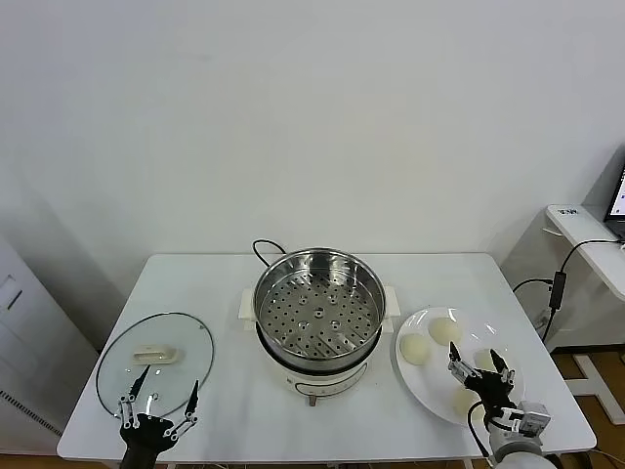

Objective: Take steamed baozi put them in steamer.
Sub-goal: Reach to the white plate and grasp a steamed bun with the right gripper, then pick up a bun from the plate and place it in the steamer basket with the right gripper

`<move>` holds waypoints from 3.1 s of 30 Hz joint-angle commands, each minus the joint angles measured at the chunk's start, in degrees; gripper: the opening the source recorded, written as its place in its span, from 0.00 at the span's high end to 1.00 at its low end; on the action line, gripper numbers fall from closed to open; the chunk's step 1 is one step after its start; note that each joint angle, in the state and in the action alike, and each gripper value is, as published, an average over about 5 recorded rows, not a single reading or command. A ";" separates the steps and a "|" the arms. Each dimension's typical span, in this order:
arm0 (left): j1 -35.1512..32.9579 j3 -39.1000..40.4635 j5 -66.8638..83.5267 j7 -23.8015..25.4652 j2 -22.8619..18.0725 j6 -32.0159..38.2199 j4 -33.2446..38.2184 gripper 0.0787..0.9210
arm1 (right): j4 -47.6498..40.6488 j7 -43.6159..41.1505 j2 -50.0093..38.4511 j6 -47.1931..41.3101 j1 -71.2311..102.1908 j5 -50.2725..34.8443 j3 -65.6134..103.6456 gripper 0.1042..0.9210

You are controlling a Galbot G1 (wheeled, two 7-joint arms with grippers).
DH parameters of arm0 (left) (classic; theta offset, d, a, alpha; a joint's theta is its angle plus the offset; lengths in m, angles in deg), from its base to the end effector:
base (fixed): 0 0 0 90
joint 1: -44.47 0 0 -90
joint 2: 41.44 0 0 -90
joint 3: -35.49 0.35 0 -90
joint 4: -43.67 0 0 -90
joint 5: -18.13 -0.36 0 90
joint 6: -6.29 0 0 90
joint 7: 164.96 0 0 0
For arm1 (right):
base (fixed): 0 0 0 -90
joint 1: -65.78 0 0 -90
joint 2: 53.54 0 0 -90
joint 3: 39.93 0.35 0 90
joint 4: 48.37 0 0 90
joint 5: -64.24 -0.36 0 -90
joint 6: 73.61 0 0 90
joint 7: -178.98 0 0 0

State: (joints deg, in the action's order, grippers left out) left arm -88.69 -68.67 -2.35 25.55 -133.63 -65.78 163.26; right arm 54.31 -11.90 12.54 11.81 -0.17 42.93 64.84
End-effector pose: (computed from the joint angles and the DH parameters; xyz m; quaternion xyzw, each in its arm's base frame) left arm 0.1017 0.0699 -0.3353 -0.0387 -0.9692 -0.2430 0.0085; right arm 0.2240 -0.1917 -0.3315 0.0258 -0.9936 0.0394 0.1022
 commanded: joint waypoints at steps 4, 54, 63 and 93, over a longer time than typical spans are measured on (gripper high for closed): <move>0.61 -0.87 1.28 -0.26 -1.79 0.25 -1.02 0.12 | -13.01 -40.96 -27.05 11.73 -12.28 16.96 4.15 0.12; 5.32 -1.45 1.36 -0.28 -0.88 -4.18 -1.19 0.12 | -47.68 -61.15 -15.95 10.18 -66.20 49.92 -53.46 0.13; 5.17 -1.53 1.48 -0.30 -0.41 -4.50 -0.82 0.12 | -47.64 -60.89 -15.66 10.74 -66.25 50.17 -53.80 0.38; 4.72 -2.18 5.62 -0.15 1.69 -3.89 -0.49 0.12 | -30.50 -61.65 -0.84 25.98 -117.91 26.50 -106.42 0.76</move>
State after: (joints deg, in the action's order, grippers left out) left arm -83.91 -70.91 2.41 25.35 -133.63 -69.70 162.63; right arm 19.97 -73.81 2.23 28.67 -110.72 66.95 -31.63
